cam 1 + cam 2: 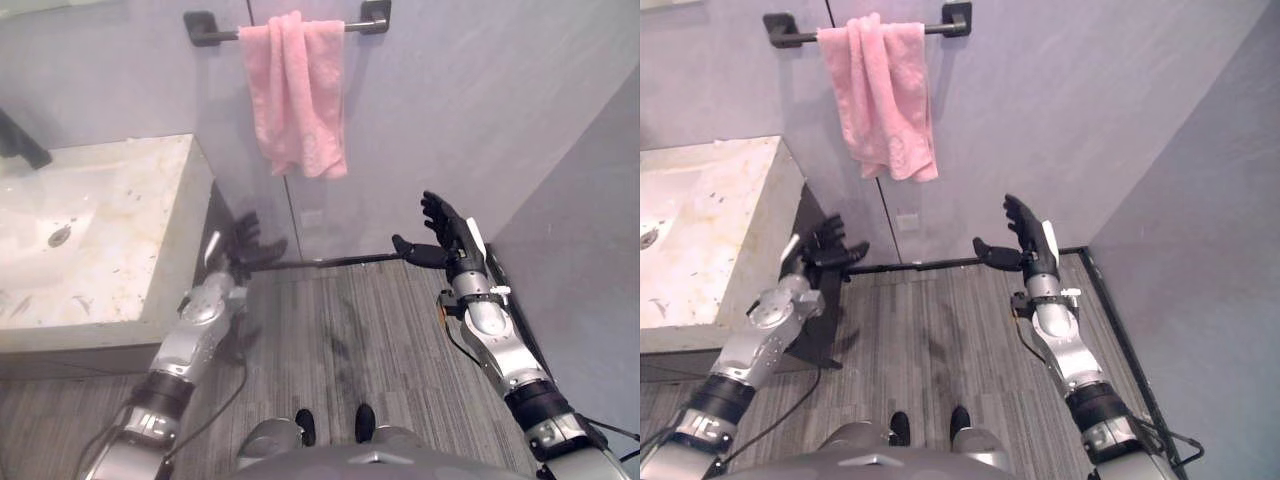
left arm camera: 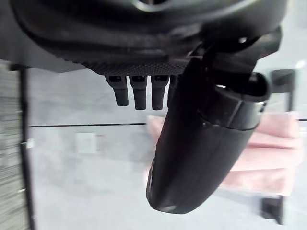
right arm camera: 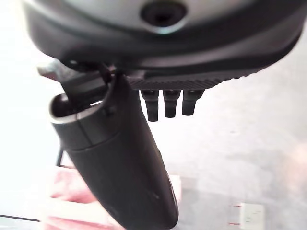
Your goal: Organize the bathroom.
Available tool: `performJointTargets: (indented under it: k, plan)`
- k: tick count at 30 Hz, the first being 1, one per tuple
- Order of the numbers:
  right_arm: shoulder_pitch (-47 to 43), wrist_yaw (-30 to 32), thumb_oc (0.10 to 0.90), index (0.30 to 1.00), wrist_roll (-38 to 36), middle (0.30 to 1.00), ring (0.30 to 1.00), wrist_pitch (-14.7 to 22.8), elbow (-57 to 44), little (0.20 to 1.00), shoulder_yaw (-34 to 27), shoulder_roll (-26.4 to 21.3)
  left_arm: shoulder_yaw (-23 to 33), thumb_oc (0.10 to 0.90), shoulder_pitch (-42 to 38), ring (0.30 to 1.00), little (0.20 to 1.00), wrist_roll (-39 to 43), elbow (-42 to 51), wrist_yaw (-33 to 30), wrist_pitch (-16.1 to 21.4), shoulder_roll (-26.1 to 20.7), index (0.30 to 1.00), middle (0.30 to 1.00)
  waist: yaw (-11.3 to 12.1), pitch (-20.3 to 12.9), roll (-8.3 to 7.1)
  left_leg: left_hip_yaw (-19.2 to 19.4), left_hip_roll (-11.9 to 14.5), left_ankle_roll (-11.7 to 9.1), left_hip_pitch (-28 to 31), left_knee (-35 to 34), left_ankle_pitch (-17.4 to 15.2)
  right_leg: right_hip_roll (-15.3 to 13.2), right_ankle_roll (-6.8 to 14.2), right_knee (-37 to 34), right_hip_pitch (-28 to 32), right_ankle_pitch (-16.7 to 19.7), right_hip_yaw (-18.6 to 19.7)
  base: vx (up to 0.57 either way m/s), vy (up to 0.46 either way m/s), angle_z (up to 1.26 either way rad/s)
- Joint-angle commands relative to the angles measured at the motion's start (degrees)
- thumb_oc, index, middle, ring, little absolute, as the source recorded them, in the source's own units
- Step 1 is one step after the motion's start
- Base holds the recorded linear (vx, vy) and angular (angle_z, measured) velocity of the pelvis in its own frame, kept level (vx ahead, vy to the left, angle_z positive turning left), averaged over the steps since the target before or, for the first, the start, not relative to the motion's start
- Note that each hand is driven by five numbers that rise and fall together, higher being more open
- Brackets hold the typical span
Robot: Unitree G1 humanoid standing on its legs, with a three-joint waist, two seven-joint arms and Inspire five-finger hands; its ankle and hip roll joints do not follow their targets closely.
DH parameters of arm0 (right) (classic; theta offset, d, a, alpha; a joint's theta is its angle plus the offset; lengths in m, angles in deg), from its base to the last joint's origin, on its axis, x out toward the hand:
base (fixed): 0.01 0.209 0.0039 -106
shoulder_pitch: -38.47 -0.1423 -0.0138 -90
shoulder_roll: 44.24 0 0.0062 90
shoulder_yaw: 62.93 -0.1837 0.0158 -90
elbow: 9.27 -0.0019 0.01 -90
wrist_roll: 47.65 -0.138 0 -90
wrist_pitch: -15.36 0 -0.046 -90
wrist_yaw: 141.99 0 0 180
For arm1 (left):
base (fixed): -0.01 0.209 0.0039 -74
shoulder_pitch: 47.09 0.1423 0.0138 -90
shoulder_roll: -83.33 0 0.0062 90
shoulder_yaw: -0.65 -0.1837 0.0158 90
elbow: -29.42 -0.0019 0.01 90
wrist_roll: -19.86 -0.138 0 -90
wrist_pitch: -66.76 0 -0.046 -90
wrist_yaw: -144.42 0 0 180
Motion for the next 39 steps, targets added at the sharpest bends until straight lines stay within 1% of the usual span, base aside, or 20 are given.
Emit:
performJointTargets:
  k: [1, 2, 3, 4, 7, 9, 12, 13, 14, 16, 17, 18, 20, 22, 24, 25, 26, 29, 32, 39]
  plan:
    - [-8.40, 6.69, 0.800, 0.900, 4.79, 0.900, 0.900, 8.75, -8.06, 0.900, -1.30, 1.02, 1.51, 0.800, -3.36, 0.900, 0.900, -6.91, 5.62, -5.28, 11.71, -0.47, 0.900, 0.900, 2.22, -4.78, -0.25, -2.26, 1.61, -0.18, -3.24, -3.07, 3.86, 4.13, 1.37, 0.24, 1.37, -0.01, 0.56, 0.18, 0.033, -0.10]
    - [-8.63, 7.16, 0.800, 0.900, 5.19, 0.900, 0.900, 8.94, -8.05, 0.900, -1.08, 1.23, 1.45, 0.800, -3.31, 0.900, 0.900, -7.08, 6.01, -5.56, 11.87, -0.51, 0.900, 0.900, 2.46, -4.73, -0.13, -2.43, 1.35, -0.11, -3.12, -4.67, 4.07, 4.31, 1.41, 0.21, 1.59, -0.12, 0.78, 0.21, 0.022, -0.22]
    - [-9.35, 8.82, 0.800, 0.900, 6.03, 0.900, 0.900, 9.28, -8.28, 0.900, -0.17, 1.88, 1.18, 0.800, -2.95, 0.900, 0.900, -7.12, 7.63, -6.46, 12.89, -0.52, 0.900, 0.900, 3.35, -4.67, 0.27, -3.30, 0.55, 0.00, -3.52, -9.31, 5.23, 5.07, 1.40, 0.08, 2.30, -0.40, 1.64, 0.26, 0.017, -0.16]
    - [-9.41, 10.12, 0.800, 0.900, 6.52, 0.900, 0.900, 10.03, -8.69, 0.900, 0.38, 2.30, 1.14, 0.800, -2.33, 0.900, 0.900, -7.17, 9.01, -7.46, 14.93, -0.23, 0.900, 0.900, 4.21, -4.61, 0.67, -3.79, 0.05, -0.20, -4.38, -13.35, 7.45, 5.87, 1.29, 0.02, 3.18, -0.69, 2.34, 0.32, 0.007, -0.28]
    - [-8.27, 12.25, 0.800, 0.900, 8.00, 0.900, 0.900, 11.72, -10.56, 0.900, 0.62, 2.60, 0.61, 0.800, -0.75, 0.900, 0.900, -10.68, 11.27, -9.19, 18.32, 0.03, 0.900, 0.900, 5.35, -4.53, 1.37, -2.27, -0.21, -0.95, -7.34, -14.86, 12.07, 7.71, 0.72, 0.27, 4.99, -1.69, 3.23, 0.24, -0.012, -0.44]
    - [-9.82, 13.03, 0.800, 0.900, 8.09, 0.900, 0.900, 12.45, -10.36, 0.900, 1.22, 3.04, -0.31, 0.800, -1.71, 0.900, 0.900, -14.38, 11.46, -11.95, 19.73, -0.16, 0.900, 0.900, 5.51, -5.03, 0.84, 0.67, -0.07, -0.40, -7.12, -15.15, 10.22, 7.48, 0.64, 0.97, 5.28, -2.31, 2.39, 0.24, 0.022, -0.36]
    - [-11.59, 13.53, 0.800, 0.900, 8.23, 0.900, 0.900, 12.24, -9.62, 0.900, 2.15, 3.71, -1.09, 0.800, -2.91, 0.900, 0.900, -15.11, 11.21, -14.48, 19.87, -0.27, 0.900, 0.900, 6.07, -5.50, 0.72, 0.13, -0.58, 0.44, -6.06, -16.76, 8.94, 6.89, 1.16, 2.38, 5.91, -3.42, 1.85, 0.19, 0.027, -0.20]
    - [-13.29, 14.27, 0.800, 0.900, 7.56, 0.900, 0.900, 11.80, -9.57, 0.900, 2.65, 3.65, -1.54, 0.800, -3.83, 0.900, 0.900, -14.83, 11.63, -15.27, 19.04, -0.78, 0.900, 0.900, 6.61, -6.37, 0.50, -0.57, -1.18, 1.88, -3.96, -18.36, 7.09, 6.24, 1.87, 4.68, 6.36, -4.91, 1.39, 0.30, 0.033, -0.15]
    - [-13.64, 15.27, 0.800, 0.900, 7.62, 0.900, 0.900, 11.76, -9.93, 0.900, 2.60, 3.74, -1.51, 0.800, -3.88, 0.900, 0.900, -13.01, 11.97, -13.66, 18.17, -0.84, 0.900, 0.900, 6.87, -6.88, 0.26, -0.77, -1.58, 2.76, -3.10, -18.65, 6.24, 5.61, 2.56, 6.73, 6.10, -4.73, 0.81, 0.30, 0.033, -0.15]
    - [-14.03, 17.25, 0.800, 0.900, 8.70, 0.900, 0.900, 11.60, -10.51, 0.900, 2.35, 4.40, -1.89, 0.800, -4.01, 0.900, 0.900, -10.92, 12.34, -11.64, 18.55, -1.10, 0.900, 0.900, 7.05, -7.57, -0.11, -0.84, -1.99, 4.33, -1.19, -19.31, 5.05, 3.80, 5.17, 12.83, 3.69, -2.29, -1.37, 0.16, 0.030, 0.01]
    - [-14.01, 19.01, 0.800, 0.900, 9.76, 0.900, 0.900, 12.08, -10.71, 0.900, 2.04, 4.77, -2.25, 0.800, -3.94, 0.900, 0.900, -11.12, 12.95, -10.71, 19.00, -1.14, 0.900, 0.900, 7.00, -7.43, 0.25, -1.07, -1.68, 4.92, -0.08, -19.28, 4.44, 3.08, 6.49, 18.98, 0.89, -0.87, -2.48, 0.13, 0.040, 0.06]
    - [-13.69, 20.38, 0.800, 0.900, 11.40, 0.900, 0.900, 12.25, -11.19, 0.900, 1.56, 5.14, -2.51, 0.800, -3.83, 0.900, 0.900, -11.47, 13.53, -10.51, 18.58, -1.19, 0.900, 0.900, 6.77, -7.35, 0.70, -1.57, -1.43, 5.30, 0.60, -19.19, 3.99, 2.99, 7.15, 24.60, -1.34, -0.41, -2.05, 0.12, 0.030, 0.04]
    - [-13.28, 22.52, 0.800, 0.900, 12.32, 0.900, 0.900, 11.92, -12.97, 0.900, 0.83, 5.78, -3.40, 0.800, -4.02, 0.900, 0.900, -11.91, 13.79, -10.41, 18.42, -0.94, 0.900, 0.900, 5.84, -7.03, 1.04, -3.28, -1.23, 5.48, 2.31, -19.35, 3.02, 2.36, 7.68, 28.87, -5.42, 1.08, 0.04, 0.12, -0.020, 0.08]
    - [-13.45, 23.51, 0.800, 0.900, 14.15, 0.900, 0.900, 11.95, -13.11, 0.900, 0.95, 6.50, -4.15, 0.800, -4.66, 0.900, 0.900, -12.28, 13.60, -10.63, 17.85, -0.58, 0.900, 0.900, 5.55, -6.94, 1.13, -4.07, -1.11, 5.39, 3.05, -19.48, 2.59, 1.24, 7.29, 26.94, -6.49, 0.71, -0.34, 0.12, -0.069, 0.17]
    - [-14.42, 24.01, 0.800, 0.900, 15.15, 0.900, 0.900, 11.64, -13.17, 0.900, 1.17, 6.37, -4.84, 0.800, -5.67, 0.900, 0.900, -11.58, 13.26, -10.61, 17.52, -0.27, 0.900, 0.900, 4.99, -6.61, 1.40, -5.43, -0.93, 4.92, 4.14, -19.59, 2.21, 0.35, 6.51, 21.32, -7.16, 0.01, -0.71, 0.12, -0.116, 0.26]
    - [-14.87, 23.46, 0.800, 0.900, 14.40, 0.900, 0.900, 10.89, -14.26, 0.900, 0.94, 5.77, -5.00, 0.800, -6.11, 0.900, 0.900, -12.13, 13.41, -10.52, 17.02, 0.08, 0.900, 0.900, 3.99, -6.21, 1.51, -6.70, -0.95, 4.75, 5.20, -19.59, 1.39, 0.62, 6.02, 13.70, -7.94, -0.02, 0.82, 0.13, -0.134, 0.18]
    - [-14.60, 22.96, 0.800, 0.900, 13.83, 0.900, 0.900, 10.58, -14.73, 0.900, 0.96, 5.42, -5.37, 0.800, -6.19, 0.900, 0.900, -11.53, 13.42, -10.77, 16.87, 0.19, 0.900, 0.900, 3.15, -6.07, 1.22, -7.54, -1.39, 4.88, 5.85, -19.59, 0.62, 0.67, 6.22, 8.79, -8.71, 1.94, 2.86, 0.15, -0.143, 0.34]
    - [-13.84, 21.24, 0.800, 0.900, 10.43, 0.900, 0.900, 10.17, -16.17, 0.900, 1.13, 4.95, -5.55, 0.800, -4.59, 0.900, 0.900, -12.22, 13.72, -11.45, 17.52, 0.13, 0.900, 0.900, 1.92, -5.24, 0.81, -7.54, -1.32, 5.20, 7.11, -19.17, -0.67, 2.07, 6.76, 8.91, -10.54, 4.45, 5.59, 0.11, -0.101, 0.52]
    - [-16.85, 18.39, 0.800, 0.900, 5.40, 0.900, 0.900, 8.99, -13.67, 0.900, 0.86, 5.44, -6.98, 0.800, -5.02, 0.900, 0.900, -12.57, 12.92, -13.04, 17.42, 1.18, 0.900, 0.900, 2.24, -6.19, -0.26, -8.72, -0.97, 5.04, 7.64, -19.57, -1.20, 2.52, 5.49, 3.22, -8.08, 4.91, 5.06, 0.16, -0.132, 0.53]
    - [-15.74, 13.92, 0.800, 0.900, -2.10, 0.900, 0.900, 8.13, -12.98, 0.900, -0.77, 6.15, -6.55, 0.800, -2.71, 0.900, 0.900, -12.23, 13.93, -14.42, 17.72, 1.33, 0.900, 0.900, 3.00, -7.72, -1.42, -7.33, -0.26, 4.21, 7.01, -18.17, -1.35, 2.79, 4.00, 0.66, -4.65, 4.12, 4.23, 0.13, -0.079, 0.09]
